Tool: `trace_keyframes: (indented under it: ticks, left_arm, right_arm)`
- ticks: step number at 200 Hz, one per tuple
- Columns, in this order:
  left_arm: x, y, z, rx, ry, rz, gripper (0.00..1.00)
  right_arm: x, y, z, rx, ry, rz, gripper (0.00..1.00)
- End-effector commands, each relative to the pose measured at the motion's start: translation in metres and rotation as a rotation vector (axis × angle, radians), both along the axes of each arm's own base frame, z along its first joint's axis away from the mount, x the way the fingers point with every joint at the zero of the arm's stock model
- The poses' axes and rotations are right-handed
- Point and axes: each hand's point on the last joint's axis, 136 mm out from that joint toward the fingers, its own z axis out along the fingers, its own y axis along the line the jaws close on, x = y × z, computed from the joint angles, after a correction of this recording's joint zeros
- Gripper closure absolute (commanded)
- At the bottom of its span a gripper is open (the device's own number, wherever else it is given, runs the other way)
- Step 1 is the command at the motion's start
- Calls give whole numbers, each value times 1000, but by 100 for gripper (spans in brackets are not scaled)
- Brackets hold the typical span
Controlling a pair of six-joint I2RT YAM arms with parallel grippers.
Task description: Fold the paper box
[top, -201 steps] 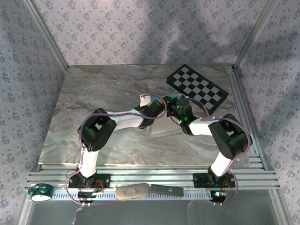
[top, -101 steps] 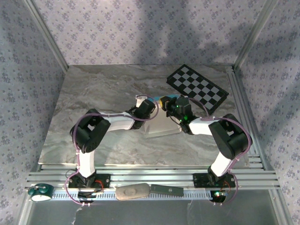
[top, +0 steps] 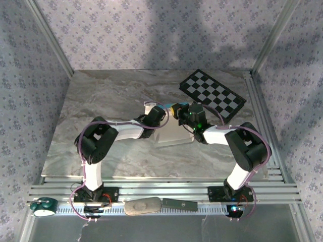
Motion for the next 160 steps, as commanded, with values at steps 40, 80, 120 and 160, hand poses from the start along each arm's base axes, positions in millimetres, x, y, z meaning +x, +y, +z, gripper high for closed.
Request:
trace_keyframes:
  ticks: [40, 80, 120, 160]
  left_arm:
    - [-4, 31, 4, 111, 18, 65, 100]
    - [-7, 46, 25, 79, 29, 26, 100]
    - [-6, 48, 47, 6, 101, -135, 100]
    - [-11, 42, 68, -180, 235, -317, 100]
  right_arm:
    - [-20, -1, 11, -127, -2, 78, 52]
    - [-36, -42, 73, -367, -172, 71, 34]
    - [-47, -98, 91, -558, -235, 28, 37]
    - [-60, -112, 112, -685, -284, 59, 38]
